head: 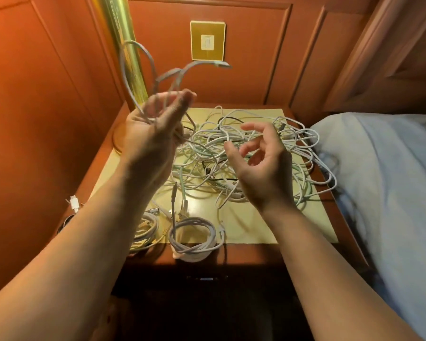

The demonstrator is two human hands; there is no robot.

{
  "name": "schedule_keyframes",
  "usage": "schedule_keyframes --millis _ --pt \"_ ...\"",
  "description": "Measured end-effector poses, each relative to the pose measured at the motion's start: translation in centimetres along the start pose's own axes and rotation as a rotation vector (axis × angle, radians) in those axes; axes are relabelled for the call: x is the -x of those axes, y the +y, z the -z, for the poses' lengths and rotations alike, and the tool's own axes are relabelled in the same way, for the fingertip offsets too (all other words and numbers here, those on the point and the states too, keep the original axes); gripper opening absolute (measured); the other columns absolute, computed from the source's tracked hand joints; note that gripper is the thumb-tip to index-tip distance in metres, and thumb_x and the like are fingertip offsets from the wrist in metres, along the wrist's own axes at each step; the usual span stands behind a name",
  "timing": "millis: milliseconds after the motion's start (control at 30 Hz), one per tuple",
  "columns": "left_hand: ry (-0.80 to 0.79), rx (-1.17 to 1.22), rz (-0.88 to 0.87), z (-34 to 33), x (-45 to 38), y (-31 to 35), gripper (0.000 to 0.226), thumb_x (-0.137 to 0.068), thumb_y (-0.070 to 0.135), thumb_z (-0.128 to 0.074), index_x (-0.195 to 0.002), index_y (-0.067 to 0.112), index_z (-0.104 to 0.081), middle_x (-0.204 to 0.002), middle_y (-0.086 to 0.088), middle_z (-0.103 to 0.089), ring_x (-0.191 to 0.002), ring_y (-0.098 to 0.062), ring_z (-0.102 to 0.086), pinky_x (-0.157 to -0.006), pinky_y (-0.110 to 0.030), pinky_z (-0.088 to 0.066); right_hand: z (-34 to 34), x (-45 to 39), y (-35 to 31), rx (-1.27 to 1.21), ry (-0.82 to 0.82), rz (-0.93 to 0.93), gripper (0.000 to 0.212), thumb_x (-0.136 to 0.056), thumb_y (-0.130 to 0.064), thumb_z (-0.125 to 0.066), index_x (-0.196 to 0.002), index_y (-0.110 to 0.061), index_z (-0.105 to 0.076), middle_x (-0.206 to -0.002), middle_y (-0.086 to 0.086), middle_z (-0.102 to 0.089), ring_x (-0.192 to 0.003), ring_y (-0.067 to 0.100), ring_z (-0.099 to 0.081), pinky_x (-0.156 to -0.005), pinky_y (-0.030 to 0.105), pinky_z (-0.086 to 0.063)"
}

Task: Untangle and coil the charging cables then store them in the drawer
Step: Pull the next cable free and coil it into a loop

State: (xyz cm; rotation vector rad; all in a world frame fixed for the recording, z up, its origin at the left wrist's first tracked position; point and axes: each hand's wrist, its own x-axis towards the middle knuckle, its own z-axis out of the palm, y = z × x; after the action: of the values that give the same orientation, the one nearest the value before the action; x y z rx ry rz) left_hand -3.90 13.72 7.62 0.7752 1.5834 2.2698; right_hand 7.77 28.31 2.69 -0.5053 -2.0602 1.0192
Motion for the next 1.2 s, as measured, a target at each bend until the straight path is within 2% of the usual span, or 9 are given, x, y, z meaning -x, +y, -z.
schedule_keyframes --millis 167,267,367,467,667,800,900,1033,1200 --pt "-0.019 0.32 0.148 0.0 0.4 2.0 0.011 -0.103 0.029 -0.056 -0.107 0.019 -0.058 -0.07 0.007 -0.042 -0.06 -0.005 -0.035 -0.057 -0.019 -0.035 1.3 1.2 -1.1 0.05 -0.365 0.036 0.055 -0.084 -0.076 -0.059 -0.118 -0.035 -0.072 -0.071 -0.01 -0.061 -0.064 0.002 -0.058 -0.055 0.019 -0.042" --pt "-0.083 0.384 0.183 -0.8 1.6 3.0 0.01 -0.103 0.028 -0.055 -0.105 0.018 -0.058 -0.069 0.008 -0.044 -0.059 -0.004 -0.037 -0.056 -0.018 -0.039 1.4 2.7 -1.4 0.011 -0.396 0.031 0.042 -0.096 -0.06 -0.062 -0.121 -0.029 -0.073 -0.063 -0.009 -0.054 -0.054 0.005 -0.049 -0.052 0.028 -0.039" --pt "-0.167 0.273 0.175 -1.9 3.3 4.3 0.008 -0.097 0.023 -0.061 -0.099 0.016 -0.057 -0.07 0.007 -0.051 -0.061 -0.004 -0.045 -0.059 -0.018 -0.043 2.6 3.8 -2.0 -0.232 -0.362 -0.048 0.022 -0.105 -0.037 -0.059 -0.106 -0.022 -0.075 -0.069 0.002 -0.065 -0.059 0.023 -0.059 -0.055 0.046 -0.052" --pt "-0.268 0.161 0.143 -2.1 5.6 5.0 0.021 -0.086 0.014 -0.071 -0.106 0.013 -0.063 -0.074 0.004 -0.056 -0.066 -0.007 -0.052 -0.062 -0.019 -0.047 4.8 5.1 -2.6 -0.352 -0.304 -0.155 0.02 -0.106 -0.031 -0.059 -0.108 -0.017 -0.072 -0.077 0.001 -0.07 -0.056 0.009 -0.056 -0.051 0.023 -0.047" --pt "-0.611 -0.22 0.085 -1.8 11.9 5.5 0.08 -0.06 0.006 -0.094 -0.133 0.011 -0.062 -0.102 0.006 -0.066 -0.095 -0.012 -0.065 -0.087 -0.027 -0.054 9.5 8.2 -3.1 -0.643 -0.228 -0.356 0.021 -0.099 -0.029 -0.066 -0.11 -0.014 -0.077 -0.068 -0.001 -0.061 -0.047 0.009 -0.035 -0.039 0.018 -0.028" --pt "-0.904 -0.099 0.233 -2.0 16.0 5.1 0.081 -0.078 0.033 -0.086 -0.146 0.01 -0.051 -0.132 -0.023 -0.062 -0.117 -0.036 -0.061 -0.104 -0.051 -0.049 12.5 10.8 -3.2 -0.714 -0.143 -0.463 0.022 -0.088 -0.035 -0.07 -0.102 -0.022 -0.08 -0.063 -0.002 -0.053 -0.041 0.007 -0.033 -0.037 0.021 -0.023" --pt "-0.996 0.281 0.485 -1.9 18.9 4.7 0.129 -0.079 0.089 -0.047 -0.151 -0.016 -0.028 -0.149 -0.04 -0.037 -0.138 -0.047 -0.036 -0.123 -0.064 -0.016 14.4 13.3 -3.6 -0.64 -0.071 -0.56 0.017 -0.093 -0.034 -0.069 -0.1 -0.023 -0.08 -0.062 -0.001 -0.057 -0.042 0.007 -0.034 -0.039 0.023 -0.024" --pt "-0.898 -0.065 0.421 -1.9 22.5 3.7 0.103 -0.096 0.07 -0.006 -0.11 -0.008 -0.073 -0.143 -0.02 -0.058 -0.145 -0.028 -0.042 -0.123 -0.051 -0.013 16.2 16.6 -4.6 -0.602 -0.042 -0.622 0.027 -0.107 -0.018 -0.047 -0.106 -0.019 -0.074 -0.095 0.007 -0.078 -0.056 0.015 -0.057 -0.048 0.024 -0.042" --pt "-0.593 -0.542 0.379 -2.0 26.8 3.0 0.062 -0.106 0.053 -0.04 -0.079 0.016 -0.082 -0.085 -0.005 -0.079 -0.084 -0.013 -0.074 -0.091 -0.038 -0.054 16.0 20.5 -5.7 -0.767 -0.074 -0.711 0.039 -0.106 -0.017 -0.036 -0.101 -0.012 -0.074 -0.1 0.008 -0.078 -0.072 0.019 -0.07 -0.074 0.033 -0.057"
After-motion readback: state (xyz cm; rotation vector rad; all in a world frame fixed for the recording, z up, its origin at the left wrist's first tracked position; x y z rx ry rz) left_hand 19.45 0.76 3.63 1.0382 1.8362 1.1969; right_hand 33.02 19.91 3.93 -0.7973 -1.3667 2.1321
